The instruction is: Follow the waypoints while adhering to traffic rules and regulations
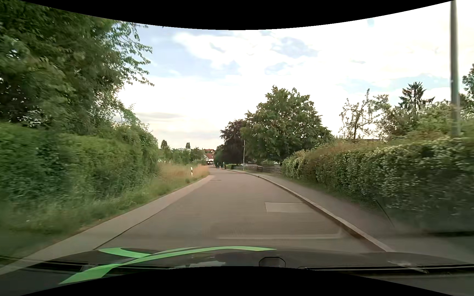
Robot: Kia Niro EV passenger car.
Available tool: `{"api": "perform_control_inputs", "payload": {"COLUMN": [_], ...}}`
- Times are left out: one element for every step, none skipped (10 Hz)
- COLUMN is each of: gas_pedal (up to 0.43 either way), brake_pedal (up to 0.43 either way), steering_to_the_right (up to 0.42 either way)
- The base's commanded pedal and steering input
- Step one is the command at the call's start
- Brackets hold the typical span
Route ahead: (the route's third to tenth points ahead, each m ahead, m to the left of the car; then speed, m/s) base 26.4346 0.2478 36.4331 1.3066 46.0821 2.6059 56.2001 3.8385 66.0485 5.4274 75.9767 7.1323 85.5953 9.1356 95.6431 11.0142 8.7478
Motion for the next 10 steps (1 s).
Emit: {"api": "perform_control_inputs", "payload": {"gas_pedal": [0.118,0.118,0.118,0.118,0.118,0.118,0.118,0.118,0.118,0.118], "brake_pedal": [0.000,0.000,0.000,0.000,0.000,0.000,0.000,0.000,0.000,0.000], "steering_to_the_right": [-0.006,-0.006,-0.006,-0.008,-0.008,-0.009,-0.010,-0.014,-0.016,-0.017]}}
